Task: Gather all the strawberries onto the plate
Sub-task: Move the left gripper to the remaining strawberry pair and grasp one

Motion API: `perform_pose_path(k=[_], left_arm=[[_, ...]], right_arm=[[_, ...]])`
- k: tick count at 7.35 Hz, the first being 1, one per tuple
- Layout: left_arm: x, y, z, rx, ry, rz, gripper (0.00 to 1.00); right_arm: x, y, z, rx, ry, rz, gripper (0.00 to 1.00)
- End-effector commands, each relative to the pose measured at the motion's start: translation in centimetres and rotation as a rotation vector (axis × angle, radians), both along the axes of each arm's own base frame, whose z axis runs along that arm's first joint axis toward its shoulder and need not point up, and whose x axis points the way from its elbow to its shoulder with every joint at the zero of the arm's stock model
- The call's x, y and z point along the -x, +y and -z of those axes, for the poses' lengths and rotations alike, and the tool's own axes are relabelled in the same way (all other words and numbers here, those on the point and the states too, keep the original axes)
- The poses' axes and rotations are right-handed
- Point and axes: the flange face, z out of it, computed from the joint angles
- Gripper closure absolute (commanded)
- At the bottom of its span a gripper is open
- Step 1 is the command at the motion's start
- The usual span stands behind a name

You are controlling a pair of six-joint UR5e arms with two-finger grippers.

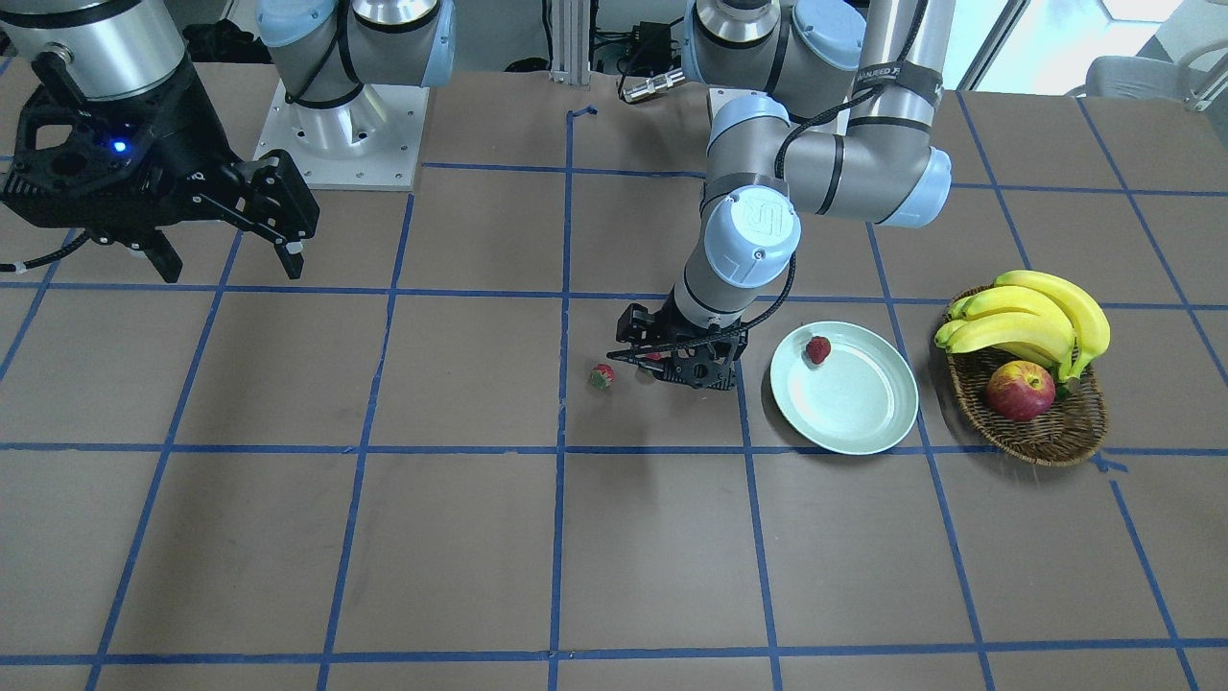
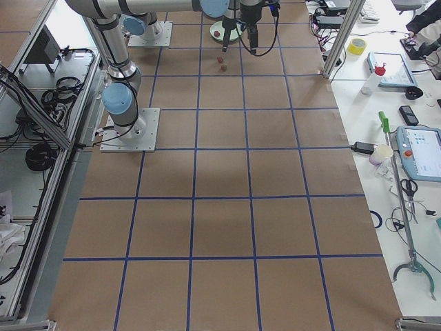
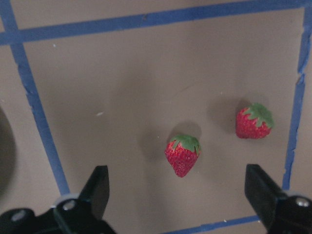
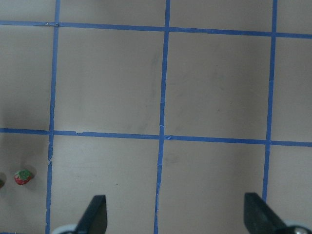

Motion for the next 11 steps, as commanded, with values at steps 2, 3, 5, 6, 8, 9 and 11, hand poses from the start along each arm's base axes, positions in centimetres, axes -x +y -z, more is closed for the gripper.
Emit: perform_pose_path(k=[2,3,5,6,8,9,11], left_arm=[[0.5,0.7,2.9,-0.048,0.051,-0.049,0.12],[0.7,0.7,3.7,-0.069,0.054,-0.073,0.19],[0.6,0.7,4.4,-0.083,0.050,-0.072,0.82],[0.6,0.6,4.4,-0.081,0.048,-0.069,1.00],[0.5,-0.5,3.0,-0.051,0.047,-0.061,1.00],[0.2,-1.7,1.1,-0.020,0.024,-0.068,1.00],[-6.1,-6.6,-5.0,-0.038,-0.078,-0.145,1.00]], right_arm=[[0.0,0.0,0.0,0.001,0.000,0.000,0.00],[0.0,0.0,0.0,0.001,0.000,0.000,0.00],[0.0,0.0,0.0,0.001,0.000,0.000,0.00],[0.0,0.0,0.0,0.001,0.000,0.000,0.00],[0.0,0.0,0.0,0.001,0.000,0.000,0.00],[0.0,0.0,0.0,0.001,0.000,0.000,0.00],[0.0,0.0,0.0,0.001,0.000,0.000,0.00]])
